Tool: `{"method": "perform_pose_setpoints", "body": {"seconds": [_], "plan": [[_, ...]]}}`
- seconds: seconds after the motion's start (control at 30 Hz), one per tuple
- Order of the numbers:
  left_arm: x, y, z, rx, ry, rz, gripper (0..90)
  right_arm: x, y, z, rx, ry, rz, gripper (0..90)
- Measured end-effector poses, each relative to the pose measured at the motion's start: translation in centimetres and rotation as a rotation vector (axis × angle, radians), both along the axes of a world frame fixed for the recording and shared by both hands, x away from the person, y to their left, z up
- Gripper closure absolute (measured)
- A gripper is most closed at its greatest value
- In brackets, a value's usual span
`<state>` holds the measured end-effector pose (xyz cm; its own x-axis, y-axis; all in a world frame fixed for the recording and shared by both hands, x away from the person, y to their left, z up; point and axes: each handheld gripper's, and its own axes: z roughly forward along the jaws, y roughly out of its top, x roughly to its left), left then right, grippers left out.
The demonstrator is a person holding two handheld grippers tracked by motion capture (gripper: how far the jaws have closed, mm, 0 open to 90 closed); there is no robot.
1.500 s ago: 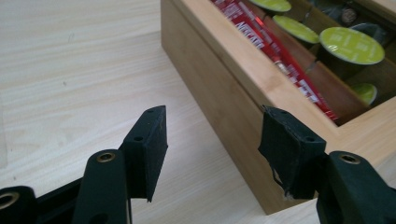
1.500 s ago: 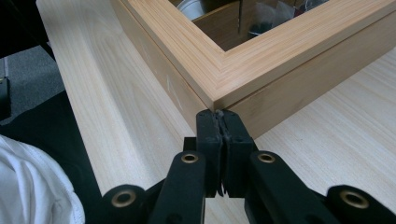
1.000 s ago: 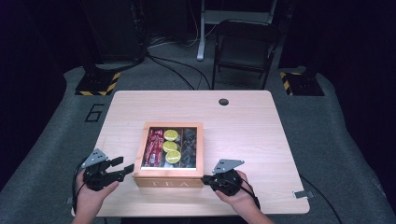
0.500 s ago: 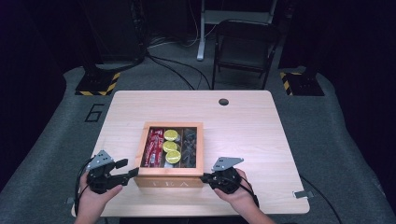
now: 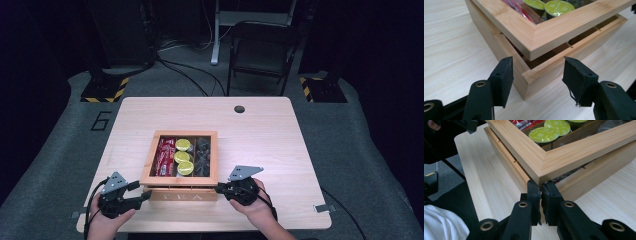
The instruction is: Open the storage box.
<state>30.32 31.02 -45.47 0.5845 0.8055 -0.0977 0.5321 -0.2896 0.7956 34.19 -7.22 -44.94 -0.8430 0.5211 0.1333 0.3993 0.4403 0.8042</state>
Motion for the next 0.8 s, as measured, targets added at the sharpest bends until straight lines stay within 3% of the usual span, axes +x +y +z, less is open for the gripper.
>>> {"method": "perform_pose_setpoints", "body": {"seconds": [0.07, 0.27, 0.5, 0.67, 0.8], "plan": [[0.3, -0.1, -0.1, 0.001, 0.004, -0.001, 41.3, 0.0, 0.0, 0.0, -0.003, -0.004, 0.002, 84.5], [0.5, -0.3, 0.3, 0.007, -0.064, 0.028, 42.3, 0.0, 0.0, 0.0, -0.004, -0.004, 0.000, 84.5], [0.4, -0.5, 1.0, 0.036, -0.108, 0.005, 43.5, 0.0, -0.1, 0.2, 0.023, -0.015, -0.005, 84.0], [0.6, -0.6, 1.8, 0.066, -0.109, -0.006, 43.3, 0.0, -0.2, 0.4, 0.041, -0.031, -0.021, 76.1], [0.7, -0.5, 2.2, 0.042, -0.110, -0.002, 43.3, 0.0, -0.2, 0.6, 0.040, -0.051, -0.058, 65.5]]}}
